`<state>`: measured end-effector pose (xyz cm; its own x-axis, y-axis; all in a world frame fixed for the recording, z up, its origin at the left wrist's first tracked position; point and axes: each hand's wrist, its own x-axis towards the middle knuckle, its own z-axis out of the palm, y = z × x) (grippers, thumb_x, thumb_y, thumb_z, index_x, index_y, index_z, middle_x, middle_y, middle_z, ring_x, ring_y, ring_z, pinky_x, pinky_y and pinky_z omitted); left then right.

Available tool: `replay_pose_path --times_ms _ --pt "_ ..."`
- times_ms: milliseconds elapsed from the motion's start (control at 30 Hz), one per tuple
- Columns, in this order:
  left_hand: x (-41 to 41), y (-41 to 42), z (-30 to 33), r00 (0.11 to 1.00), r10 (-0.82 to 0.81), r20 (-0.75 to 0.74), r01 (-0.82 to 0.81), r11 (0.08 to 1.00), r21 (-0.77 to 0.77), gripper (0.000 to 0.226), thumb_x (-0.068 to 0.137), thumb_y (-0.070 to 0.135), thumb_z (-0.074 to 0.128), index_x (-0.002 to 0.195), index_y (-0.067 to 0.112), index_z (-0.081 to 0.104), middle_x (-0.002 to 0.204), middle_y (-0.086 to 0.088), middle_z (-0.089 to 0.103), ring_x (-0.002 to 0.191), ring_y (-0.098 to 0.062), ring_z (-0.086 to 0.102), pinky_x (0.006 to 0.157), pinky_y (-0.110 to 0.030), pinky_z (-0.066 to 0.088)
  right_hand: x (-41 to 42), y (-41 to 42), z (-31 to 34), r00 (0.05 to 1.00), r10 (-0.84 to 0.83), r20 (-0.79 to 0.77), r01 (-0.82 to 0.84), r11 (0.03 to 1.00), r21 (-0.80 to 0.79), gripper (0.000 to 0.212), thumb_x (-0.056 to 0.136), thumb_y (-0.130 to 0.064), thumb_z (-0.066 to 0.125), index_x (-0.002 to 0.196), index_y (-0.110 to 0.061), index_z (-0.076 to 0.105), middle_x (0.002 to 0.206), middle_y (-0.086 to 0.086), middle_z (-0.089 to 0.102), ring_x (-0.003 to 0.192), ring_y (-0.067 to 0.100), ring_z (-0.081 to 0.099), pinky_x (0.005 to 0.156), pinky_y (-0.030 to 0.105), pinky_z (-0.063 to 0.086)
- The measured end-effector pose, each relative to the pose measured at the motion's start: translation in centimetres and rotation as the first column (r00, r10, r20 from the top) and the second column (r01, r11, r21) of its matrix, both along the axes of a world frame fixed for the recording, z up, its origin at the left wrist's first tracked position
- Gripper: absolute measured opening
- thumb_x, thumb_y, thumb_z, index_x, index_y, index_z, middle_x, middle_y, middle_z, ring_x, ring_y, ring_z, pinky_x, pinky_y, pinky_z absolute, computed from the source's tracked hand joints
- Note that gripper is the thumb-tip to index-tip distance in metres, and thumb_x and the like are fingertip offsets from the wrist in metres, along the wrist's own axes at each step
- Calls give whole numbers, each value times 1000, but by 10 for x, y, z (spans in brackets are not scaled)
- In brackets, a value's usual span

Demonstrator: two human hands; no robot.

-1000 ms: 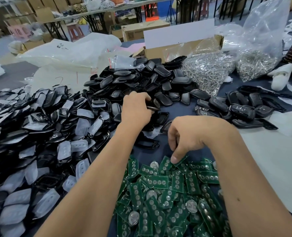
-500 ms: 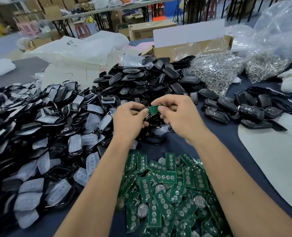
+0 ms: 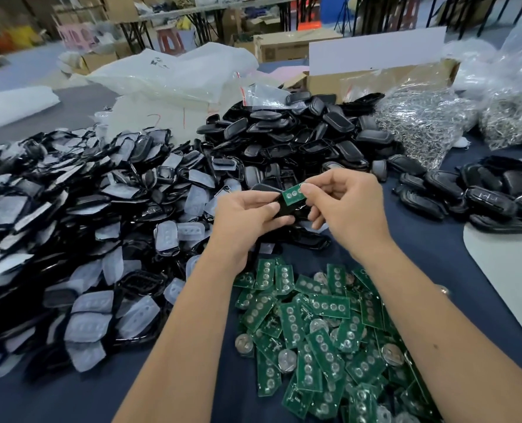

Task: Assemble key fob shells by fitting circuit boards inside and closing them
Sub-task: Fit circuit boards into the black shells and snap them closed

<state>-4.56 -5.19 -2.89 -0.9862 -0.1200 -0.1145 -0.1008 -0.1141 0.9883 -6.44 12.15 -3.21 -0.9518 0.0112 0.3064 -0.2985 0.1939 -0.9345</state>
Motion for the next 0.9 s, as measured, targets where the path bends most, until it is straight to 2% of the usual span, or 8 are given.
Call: replay_pose_path --times_ms 167,267,400,533,633,733,833,900 --pt "-3 3 -5 999 -23 25 23 1000 -12 35 101 -10 49 91 6 79 92 -15 77 77 -20 78 72 -24 62 2 -5 -1 1000 13 -6 -12 992 123 8 94 -10 75 87 -11 77 61 2 71 46 21 67 43 29 55" --pt "-3 3 -6 1000 5 31 -5 1000 -18 35 101 -9 50 91 7 79 99 -19 70 68 -12 73 73 -28 63 2 -6 -2 1000 -8 -18 12 976 218 8 93 -11 76 85 -13 78 60 -3 70 43 12 65 42 22 51" --pt "-2 5 -4 999 22 28 -22 999 -24 38 100 -10 50 86 8 81 107 -29 70 70 -17 70 71 -29 63 0 -5 -1 998 -45 -52 57 965 254 8 92 -13 77 85 -16 79 67 -6 72 49 8 66 48 18 51" --pt "-1 5 -4 999 32 33 -32 999 -21 35 100 -10 50 89 5 80 102 -24 69 65 -13 69 72 -29 63 0 -5 -2 998 -53 -40 61 960 274 4 92 -16 78 87 -15 80 71 -4 73 62 11 70 63 34 62" --pt "-1 4 -4 999 27 33 -27 1000 5 37 100 -10 50 88 6 81 97 -20 72 67 -14 71 73 -28 63 0 -5 -2 998 -55 -41 64 958 280 4 91 -16 79 88 -15 80 72 -5 73 68 13 70 67 42 63" --pt "1 5 -5 1000 0 4 0 1000 -3 29 98 -7 59 90 9 82 87 -10 78 74 -16 75 75 -29 63 1 -8 -3 992 -104 -76 121 954 273 4 90 -16 79 86 -16 79 70 -7 72 61 11 69 60 33 61" --pt "2 6 -7 999 14 -29 -15 1000 -26 16 93 -6 69 98 7 78 91 -9 79 80 -21 78 80 -32 64 1 -9 -4 994 -102 -24 105 970 220 7 91 -16 80 86 -16 75 69 -2 72 48 12 67 45 23 51" --pt "1 6 -8 999 39 -31 -39 999 -22 17 92 -6 70 98 7 78 91 -9 79 80 -23 78 81 -33 64 0 -7 -4 997 -67 25 61 981 186 8 91 -16 80 85 -16 74 69 1 73 45 13 67 43 22 49"
